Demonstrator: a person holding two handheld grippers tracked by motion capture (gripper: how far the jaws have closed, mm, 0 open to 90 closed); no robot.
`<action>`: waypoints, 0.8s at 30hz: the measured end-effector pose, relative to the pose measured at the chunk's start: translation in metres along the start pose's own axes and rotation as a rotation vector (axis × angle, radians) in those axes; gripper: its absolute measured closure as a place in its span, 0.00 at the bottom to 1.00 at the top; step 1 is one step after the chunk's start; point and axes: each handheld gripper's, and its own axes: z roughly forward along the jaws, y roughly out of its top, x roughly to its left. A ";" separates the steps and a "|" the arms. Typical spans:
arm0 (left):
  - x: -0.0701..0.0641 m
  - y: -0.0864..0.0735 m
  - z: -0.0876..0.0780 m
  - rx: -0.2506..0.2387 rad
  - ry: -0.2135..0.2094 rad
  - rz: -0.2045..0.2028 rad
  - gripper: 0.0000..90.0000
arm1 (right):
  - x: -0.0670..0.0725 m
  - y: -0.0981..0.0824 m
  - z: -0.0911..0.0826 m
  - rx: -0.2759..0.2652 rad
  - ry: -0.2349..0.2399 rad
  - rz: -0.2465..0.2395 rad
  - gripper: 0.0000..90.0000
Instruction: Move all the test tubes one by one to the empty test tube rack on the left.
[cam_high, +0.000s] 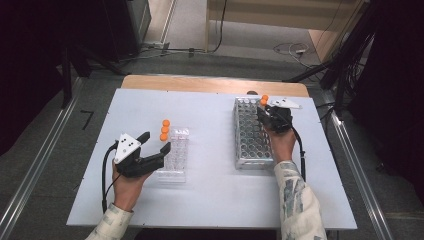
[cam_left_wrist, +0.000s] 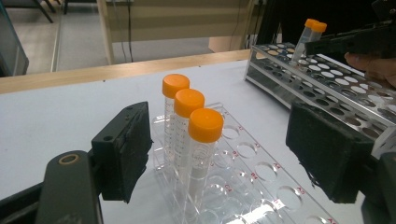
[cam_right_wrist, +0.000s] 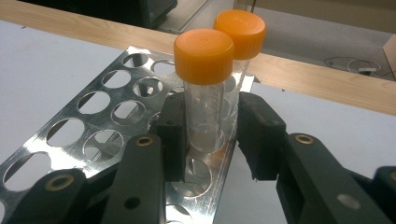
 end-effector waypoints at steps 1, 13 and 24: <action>0.000 0.000 0.000 0.000 0.000 0.000 0.25 | 0.000 0.000 0.000 -0.002 0.001 -0.001 0.73; -0.001 0.000 0.000 0.001 -0.004 -0.001 0.25 | 0.000 0.005 -0.008 -0.049 0.005 0.003 0.79; -0.001 0.000 0.001 0.005 -0.006 0.005 0.23 | 0.003 0.017 -0.024 -0.108 -0.002 0.007 0.80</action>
